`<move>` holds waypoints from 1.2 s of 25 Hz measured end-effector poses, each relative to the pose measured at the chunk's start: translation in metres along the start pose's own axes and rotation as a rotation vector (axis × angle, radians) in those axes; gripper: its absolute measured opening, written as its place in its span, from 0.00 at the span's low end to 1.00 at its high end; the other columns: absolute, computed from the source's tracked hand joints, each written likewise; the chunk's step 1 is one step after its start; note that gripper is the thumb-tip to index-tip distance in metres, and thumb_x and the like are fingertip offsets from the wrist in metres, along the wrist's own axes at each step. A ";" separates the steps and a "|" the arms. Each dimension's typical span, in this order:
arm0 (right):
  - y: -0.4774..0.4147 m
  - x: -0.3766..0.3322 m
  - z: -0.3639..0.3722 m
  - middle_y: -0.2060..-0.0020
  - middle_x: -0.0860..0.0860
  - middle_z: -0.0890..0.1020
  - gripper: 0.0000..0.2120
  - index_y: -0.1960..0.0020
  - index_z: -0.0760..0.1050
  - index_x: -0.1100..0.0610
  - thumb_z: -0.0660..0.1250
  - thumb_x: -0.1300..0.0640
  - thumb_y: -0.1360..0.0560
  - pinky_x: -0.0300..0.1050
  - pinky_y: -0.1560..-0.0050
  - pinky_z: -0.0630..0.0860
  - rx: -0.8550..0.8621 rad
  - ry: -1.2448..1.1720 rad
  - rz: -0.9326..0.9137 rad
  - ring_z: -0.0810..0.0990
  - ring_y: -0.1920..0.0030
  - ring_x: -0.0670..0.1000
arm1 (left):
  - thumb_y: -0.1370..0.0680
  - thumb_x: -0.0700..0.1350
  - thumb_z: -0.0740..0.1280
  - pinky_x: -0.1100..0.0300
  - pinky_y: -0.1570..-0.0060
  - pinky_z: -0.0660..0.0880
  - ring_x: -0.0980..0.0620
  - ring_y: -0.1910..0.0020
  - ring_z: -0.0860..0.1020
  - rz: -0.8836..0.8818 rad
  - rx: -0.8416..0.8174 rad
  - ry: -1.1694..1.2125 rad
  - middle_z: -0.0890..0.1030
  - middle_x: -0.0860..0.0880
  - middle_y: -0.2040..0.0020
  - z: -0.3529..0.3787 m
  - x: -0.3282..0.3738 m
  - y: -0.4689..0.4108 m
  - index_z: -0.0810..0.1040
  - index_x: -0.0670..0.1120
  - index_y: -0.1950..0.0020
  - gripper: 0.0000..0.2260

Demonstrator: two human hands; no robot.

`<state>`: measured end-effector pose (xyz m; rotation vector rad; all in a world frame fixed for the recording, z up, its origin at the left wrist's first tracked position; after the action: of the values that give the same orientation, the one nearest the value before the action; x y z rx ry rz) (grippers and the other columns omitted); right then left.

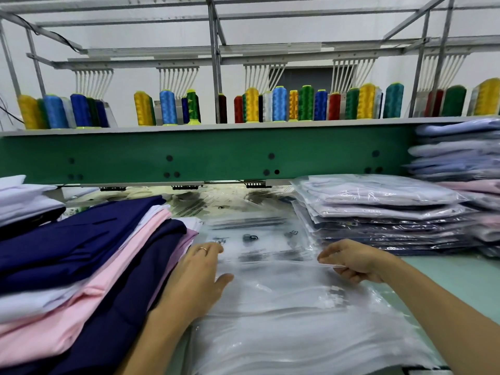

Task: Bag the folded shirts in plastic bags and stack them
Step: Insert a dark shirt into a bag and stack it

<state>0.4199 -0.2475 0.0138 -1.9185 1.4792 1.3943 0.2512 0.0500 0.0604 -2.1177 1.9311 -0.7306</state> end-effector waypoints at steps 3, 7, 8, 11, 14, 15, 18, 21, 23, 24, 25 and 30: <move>0.003 -0.004 -0.001 0.74 0.47 0.65 0.09 0.43 0.78 0.58 0.69 0.54 0.20 0.40 0.75 0.61 -0.002 0.066 -0.030 0.62 0.75 0.47 | 0.21 0.56 0.66 0.62 0.54 0.72 0.59 0.49 0.77 0.110 -0.009 0.045 0.80 0.63 0.52 -0.001 0.017 0.001 0.78 0.59 0.48 0.05; 0.013 -0.025 0.003 0.62 0.51 0.78 0.13 0.49 0.80 0.49 0.70 0.40 0.23 0.43 0.68 0.74 0.048 0.360 -0.132 0.76 0.66 0.49 | 0.26 0.55 0.71 0.61 0.59 0.74 0.59 0.59 0.75 0.045 -0.029 0.101 0.78 0.60 0.62 0.004 0.011 0.000 0.76 0.56 0.62 0.08; 0.015 -0.034 0.007 0.57 0.51 0.79 0.15 0.50 0.80 0.48 0.69 0.37 0.25 0.44 0.63 0.77 0.073 0.476 -0.185 0.78 0.61 0.49 | 0.27 0.56 0.73 0.60 0.60 0.74 0.59 0.60 0.75 0.021 -0.027 0.129 0.78 0.59 0.63 0.004 0.009 -0.001 0.75 0.55 0.64 0.10; 0.022 -0.060 0.025 0.46 0.45 0.73 0.18 0.53 0.80 0.43 0.67 0.29 0.29 0.50 0.39 0.73 0.127 0.683 -0.367 0.73 0.43 0.49 | 0.31 0.65 0.74 0.60 0.68 0.67 0.57 0.66 0.73 -0.046 0.036 0.181 0.76 0.56 0.67 0.002 0.005 0.001 0.72 0.52 0.66 0.21; 0.034 -0.080 0.040 0.52 0.41 0.81 0.21 0.56 0.81 0.45 0.68 0.28 0.32 0.50 0.44 0.77 0.138 0.578 -0.511 0.78 0.48 0.43 | 0.27 0.66 0.69 0.58 0.68 0.69 0.55 0.67 0.73 -0.068 0.139 0.195 0.76 0.56 0.68 -0.006 0.005 0.003 0.70 0.51 0.65 0.21; 0.038 -0.086 0.045 0.56 0.42 0.83 0.19 0.57 0.80 0.47 0.70 0.31 0.30 0.50 0.48 0.80 0.137 0.524 -0.556 0.81 0.53 0.43 | 0.25 0.63 0.69 0.57 0.67 0.72 0.56 0.66 0.74 -0.071 0.157 0.215 0.76 0.57 0.67 -0.008 0.006 0.004 0.71 0.53 0.64 0.17; 0.045 -0.100 0.053 0.61 0.41 0.85 0.05 0.55 0.78 0.46 0.73 0.48 0.23 0.48 0.50 0.82 0.182 0.468 -0.680 0.83 0.58 0.41 | 0.21 0.52 0.69 0.53 0.62 0.77 0.58 0.64 0.76 -0.075 0.167 0.246 0.79 0.59 0.65 -0.011 0.009 0.004 0.71 0.56 0.56 0.08; 0.051 -0.108 0.055 0.58 0.39 0.85 0.15 0.52 0.71 0.42 0.68 0.62 0.21 0.47 0.53 0.82 0.267 0.634 -0.738 0.83 0.57 0.40 | 0.20 0.44 0.67 0.53 0.62 0.77 0.58 0.62 0.76 -0.042 0.146 0.175 0.79 0.60 0.62 -0.011 0.008 0.003 0.72 0.58 0.53 0.08; 0.050 -0.108 0.058 0.53 0.40 0.84 0.18 0.51 0.75 0.42 0.63 0.67 0.22 0.47 0.52 0.81 0.297 0.808 -0.737 0.82 0.52 0.41 | 0.20 0.41 0.65 0.56 0.58 0.76 0.60 0.55 0.75 -0.034 0.076 0.102 0.78 0.61 0.57 -0.005 0.006 0.001 0.78 0.60 0.49 0.12; 0.046 -0.105 0.059 0.48 0.41 0.84 0.20 0.50 0.78 0.42 0.61 0.68 0.23 0.47 0.50 0.80 0.286 0.877 -0.705 0.82 0.48 0.43 | 0.21 0.39 0.63 0.58 0.57 0.75 0.60 0.53 0.74 -0.028 0.036 0.062 0.77 0.61 0.56 -0.002 0.006 0.001 0.79 0.61 0.47 0.15; 0.043 -0.100 0.059 0.43 0.41 0.82 0.23 0.48 0.80 0.41 0.60 0.69 0.24 0.46 0.45 0.79 0.254 0.908 -0.662 0.80 0.44 0.44 | 0.21 0.38 0.62 0.60 0.57 0.74 0.61 0.51 0.73 -0.028 0.008 0.032 0.76 0.61 0.54 0.001 0.006 0.001 0.79 0.61 0.45 0.17; 0.026 -0.075 0.058 0.36 0.41 0.75 0.34 0.33 0.74 0.36 0.60 0.69 0.28 0.45 0.38 0.75 0.129 0.910 -0.525 0.72 0.36 0.44 | 0.23 0.44 0.59 0.60 0.53 0.74 0.58 0.47 0.76 -0.161 0.069 0.011 0.80 0.62 0.50 -0.002 0.004 0.005 0.82 0.60 0.48 0.15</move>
<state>0.3709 -0.1746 0.0576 -2.7304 1.1486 0.1654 0.2458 0.0462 0.0606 -2.2501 1.7290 -0.8268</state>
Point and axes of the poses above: each hand's wrist, its own y-axis away from the middle knuckle, its own z-axis out of the palm, x = y × z, the point moved 8 cm from there along -y, towards the middle knuckle
